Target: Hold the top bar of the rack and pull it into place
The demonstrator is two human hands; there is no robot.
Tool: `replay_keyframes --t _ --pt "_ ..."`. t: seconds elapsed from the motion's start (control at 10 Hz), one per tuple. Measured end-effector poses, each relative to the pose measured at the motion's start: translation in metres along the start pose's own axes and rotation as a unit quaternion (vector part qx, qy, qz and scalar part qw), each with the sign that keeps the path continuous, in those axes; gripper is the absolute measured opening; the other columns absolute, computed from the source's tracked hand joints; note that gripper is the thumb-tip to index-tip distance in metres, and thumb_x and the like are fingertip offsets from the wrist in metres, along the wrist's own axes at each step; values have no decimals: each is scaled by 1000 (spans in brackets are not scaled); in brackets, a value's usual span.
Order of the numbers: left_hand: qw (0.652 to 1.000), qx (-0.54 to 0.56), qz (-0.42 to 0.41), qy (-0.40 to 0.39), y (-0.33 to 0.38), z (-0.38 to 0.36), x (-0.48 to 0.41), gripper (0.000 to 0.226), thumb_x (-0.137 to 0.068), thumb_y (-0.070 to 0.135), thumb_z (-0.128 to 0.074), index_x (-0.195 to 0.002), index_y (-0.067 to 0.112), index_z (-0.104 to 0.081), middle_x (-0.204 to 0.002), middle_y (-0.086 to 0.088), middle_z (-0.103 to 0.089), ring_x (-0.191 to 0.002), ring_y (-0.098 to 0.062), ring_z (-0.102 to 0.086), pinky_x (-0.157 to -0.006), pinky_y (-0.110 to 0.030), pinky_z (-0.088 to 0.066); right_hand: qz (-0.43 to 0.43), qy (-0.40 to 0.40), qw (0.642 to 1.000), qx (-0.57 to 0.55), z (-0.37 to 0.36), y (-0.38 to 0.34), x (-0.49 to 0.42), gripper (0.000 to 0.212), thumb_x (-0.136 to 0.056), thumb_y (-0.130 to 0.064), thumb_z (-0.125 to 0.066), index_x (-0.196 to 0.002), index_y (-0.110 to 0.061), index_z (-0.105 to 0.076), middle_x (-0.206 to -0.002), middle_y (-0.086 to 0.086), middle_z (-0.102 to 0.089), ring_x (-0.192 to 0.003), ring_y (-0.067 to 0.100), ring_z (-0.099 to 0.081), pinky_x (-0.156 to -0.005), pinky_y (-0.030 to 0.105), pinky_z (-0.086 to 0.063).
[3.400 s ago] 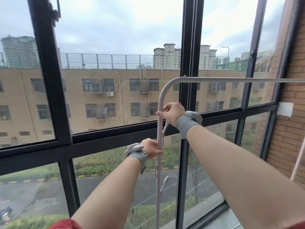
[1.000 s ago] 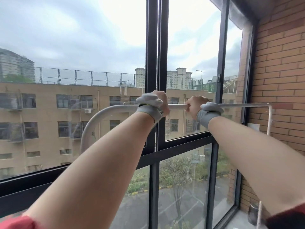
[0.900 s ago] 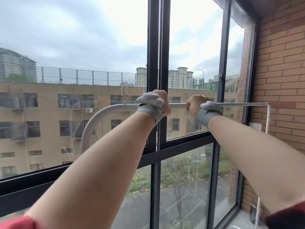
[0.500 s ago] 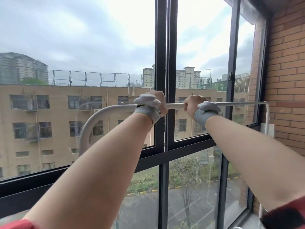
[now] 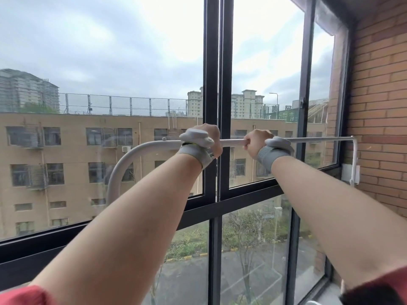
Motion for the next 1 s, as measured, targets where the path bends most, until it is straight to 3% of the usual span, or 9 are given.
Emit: replay_keyframes --t 0.2,0.4,0.5,0.7,0.8,0.9,1.0 --pt "998 -22 -23 48 2 3 5 13 -87 22 -62 -76 15 -61 -56 3 -50 -46 -9 -45 -46 -20 -33 -1 -36 999 37 1 1 1 21 -85 -30 -53 -95 -25 -70 -94 5 -70 -95 28 -60 -91 41 -49" --pt "996 -48 -57 49 12 5 12 19 -89 27 -58 -73 17 -56 -55 5 -47 -46 -8 -43 -48 -22 -34 -2 -67 997 46 7 4 11 38 -83 -30 -60 -121 -21 -60 -113 8 -66 -107 31 -58 -100 43 -44" --pt "993 -59 -76 64 22 12 21 15 -89 28 -57 -78 19 -61 -57 5 -47 -59 -17 -54 -55 -24 -37 -25 -84 996 30 11 8 23 47 -81 -30 -64 -126 -18 -55 -114 9 -64 -108 30 -57 -99 43 -45" --pt "997 -28 -63 42 21 18 37 13 -88 17 -57 -77 14 -63 -55 5 -45 -38 -6 -44 -35 -18 -29 -29 -61 998 14 26 4 44 49 -76 -33 -63 -123 -23 -53 -111 7 -65 -101 28 -61 -95 44 -49" --pt "994 -42 -94 43 21 26 60 17 -90 20 -56 -99 11 -66 -80 -1 -53 -77 -16 -52 -63 -24 -40 -25 -51 998 10 53 -3 73 49 -81 -30 -62 -128 -18 -51 -117 9 -63 -106 28 -59 -97 43 -47" --pt "991 -53 -113 47 21 28 70 23 -90 21 -54 -108 11 -64 -88 -2 -50 -96 -21 -49 -72 -30 -42 -31 -46 998 17 62 -2 84 53 -83 -29 -63 -132 -15 -48 -124 11 -60 -115 29 -54 -100 40 -44" --pt "992 -27 -117 49 28 35 92 25 -91 19 -52 -110 9 -65 -87 -1 -51 -92 -19 -49 -71 -28 -41 -37 -25 999 15 76 -4 101 53 -83 -26 -61 -133 -13 -49 -128 12 -59 -117 29 -53 -101 39 -44"
Point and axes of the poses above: each hand's wrist, its own x-axis away from the middle knuckle, its own z-axis out of the back of the hand, y = z × x, the point moved 8 cm from there along -x, towards the middle knuckle
